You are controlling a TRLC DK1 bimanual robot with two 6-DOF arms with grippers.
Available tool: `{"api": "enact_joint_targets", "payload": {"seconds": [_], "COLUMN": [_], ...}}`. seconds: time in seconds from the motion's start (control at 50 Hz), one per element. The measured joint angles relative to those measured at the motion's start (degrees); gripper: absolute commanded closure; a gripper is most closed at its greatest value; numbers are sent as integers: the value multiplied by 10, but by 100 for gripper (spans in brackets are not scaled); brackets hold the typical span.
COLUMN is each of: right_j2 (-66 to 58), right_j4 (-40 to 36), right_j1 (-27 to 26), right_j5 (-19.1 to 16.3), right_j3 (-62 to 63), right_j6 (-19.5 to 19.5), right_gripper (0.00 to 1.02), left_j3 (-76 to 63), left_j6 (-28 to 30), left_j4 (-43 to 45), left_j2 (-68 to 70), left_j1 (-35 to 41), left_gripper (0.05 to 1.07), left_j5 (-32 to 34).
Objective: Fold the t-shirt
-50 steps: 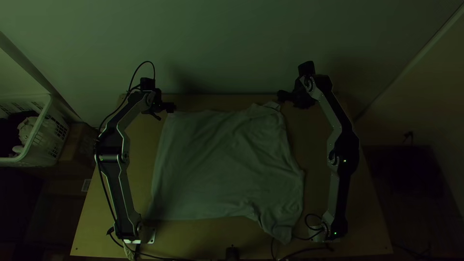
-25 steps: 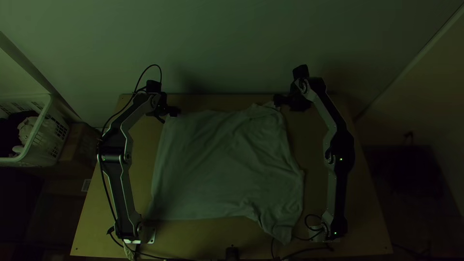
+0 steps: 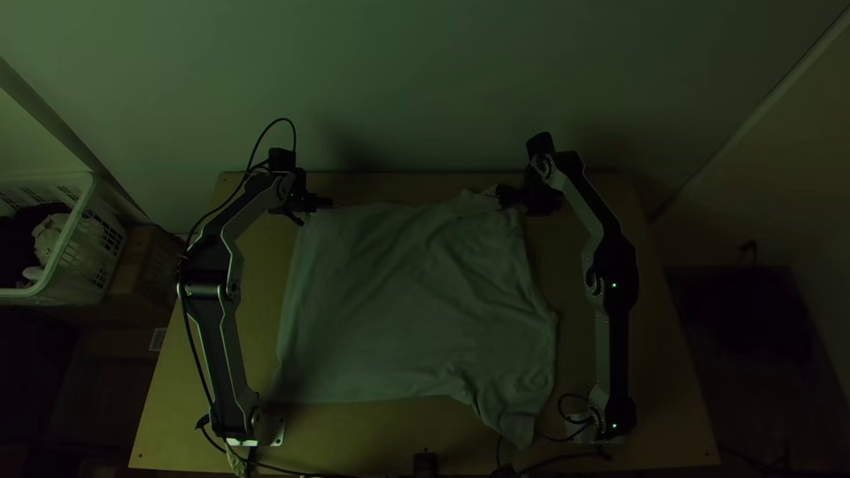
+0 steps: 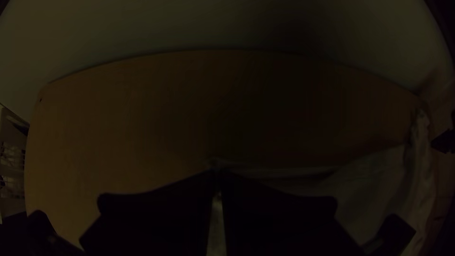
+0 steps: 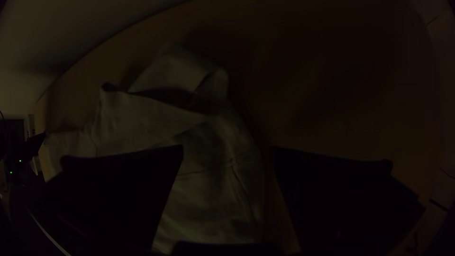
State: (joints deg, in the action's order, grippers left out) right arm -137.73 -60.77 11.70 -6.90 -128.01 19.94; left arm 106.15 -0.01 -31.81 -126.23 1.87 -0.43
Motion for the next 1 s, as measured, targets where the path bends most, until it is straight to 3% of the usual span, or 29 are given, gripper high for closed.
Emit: {"api": "enact_joint_targets", "payload": {"seconds": [0.06,0.16,0.38,0.48,0.68,0.7,0.78,0.82,1.0], "right_j2": [-3,-6,-14,-23,-34,-34,-37,-38,-41], "right_j4": [0,1,23,33,54,55,55,59,62], "right_j1": [-1,-2,-1,-1,-1,-1,-1,-1,-1], "right_j5": [1,11,20,25,28,28,30,30,30], "right_j3": [0,0,-9,-13,-15,-15,-16,-18,-19], "right_j6": [0,0,0,0,-1,-2,-3,-9,-27], "right_gripper": [31,47,48,59,59,62,90,99,100], "left_j3": [0,0,0,0,0,0,0,0,5], "left_j6": [0,-2,-2,-2,-2,-2,-2,-2,-4], "left_j4": [0,0,-2,-2,-2,-2,-4,-5,-18], "left_j2": [1,3,15,24,41,41,42,42,42], "left_j1": [0,0,0,0,0,0,0,0,0], "left_gripper": [105,105,105,105,105,105,105,105,105], "left_j5": [0,0,0,0,0,0,0,0,0]}}
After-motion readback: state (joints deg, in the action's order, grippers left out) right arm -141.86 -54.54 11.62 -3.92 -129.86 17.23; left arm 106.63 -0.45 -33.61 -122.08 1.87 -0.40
